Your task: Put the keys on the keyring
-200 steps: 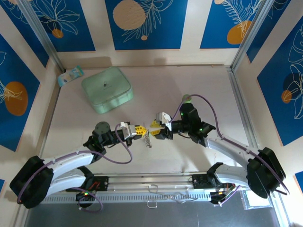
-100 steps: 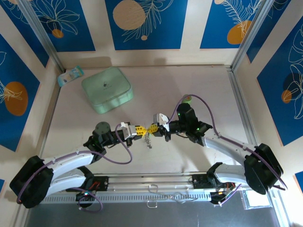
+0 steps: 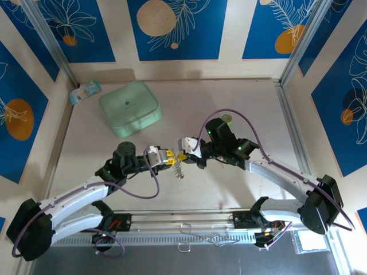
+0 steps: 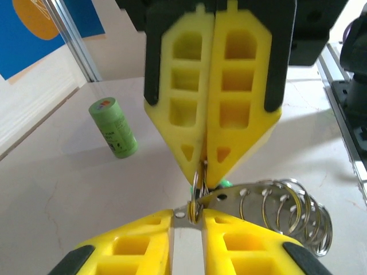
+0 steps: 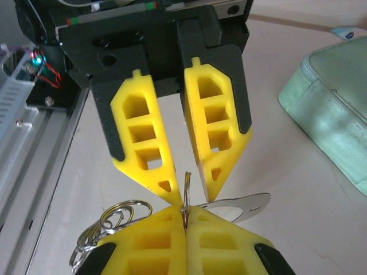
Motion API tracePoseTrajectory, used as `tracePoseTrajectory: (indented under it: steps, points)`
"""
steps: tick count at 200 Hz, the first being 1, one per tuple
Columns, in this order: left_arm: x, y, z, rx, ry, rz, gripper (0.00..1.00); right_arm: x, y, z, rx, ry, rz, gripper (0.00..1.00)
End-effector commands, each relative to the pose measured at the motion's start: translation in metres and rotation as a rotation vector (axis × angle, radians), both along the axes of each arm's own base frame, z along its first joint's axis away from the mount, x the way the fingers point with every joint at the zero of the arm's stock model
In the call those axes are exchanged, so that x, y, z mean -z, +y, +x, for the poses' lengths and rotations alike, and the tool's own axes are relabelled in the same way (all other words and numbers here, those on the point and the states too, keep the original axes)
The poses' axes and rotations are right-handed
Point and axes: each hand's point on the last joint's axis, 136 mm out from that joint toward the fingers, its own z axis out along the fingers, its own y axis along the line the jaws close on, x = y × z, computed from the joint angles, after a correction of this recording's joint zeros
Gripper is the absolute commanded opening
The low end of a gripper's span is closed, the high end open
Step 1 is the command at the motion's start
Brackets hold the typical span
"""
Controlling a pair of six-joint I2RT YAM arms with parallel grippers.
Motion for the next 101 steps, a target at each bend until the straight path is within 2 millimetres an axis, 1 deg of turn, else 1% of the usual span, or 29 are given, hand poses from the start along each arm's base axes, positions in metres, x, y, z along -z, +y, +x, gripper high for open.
tracePoseTrajectory:
  steps: [1, 22, 57, 70, 88, 95, 101]
  points:
    - [0.0, 0.0, -0.006, 0.031, -0.004, 0.037, 0.19, 0.009, -0.006, -0.002, -0.01, -0.032, -0.12, 0.0]
    - [-0.005, -0.003, -0.009, 0.054, -0.005, 0.013, 0.19, 0.009, -0.003, -0.002, -0.019, -0.042, -0.149, 0.0]
    - [-0.014, -0.007, -0.012, 0.08, -0.007, -0.029, 0.18, 0.006, 0.003, -0.003, -0.028, -0.041, -0.151, 0.0]
    - [-0.014, -0.007, -0.013, 0.086, -0.007, -0.03, 0.18, 0.006, 0.004, -0.002, -0.024, -0.048, -0.153, 0.0]
    - [-0.011, -0.007, -0.012, 0.085, -0.004, -0.024, 0.15, 0.003, 0.007, -0.005, -0.041, -0.042, -0.134, 0.0]
    - [-0.01, -0.008, -0.012, 0.09, -0.001, -0.021, 0.12, 0.002, 0.009, -0.007, -0.051, -0.036, -0.123, 0.0]
    - [-0.01, -0.009, -0.012, 0.092, 0.002, -0.019, 0.08, 0.001, 0.01, -0.009, -0.058, -0.034, -0.114, 0.0]
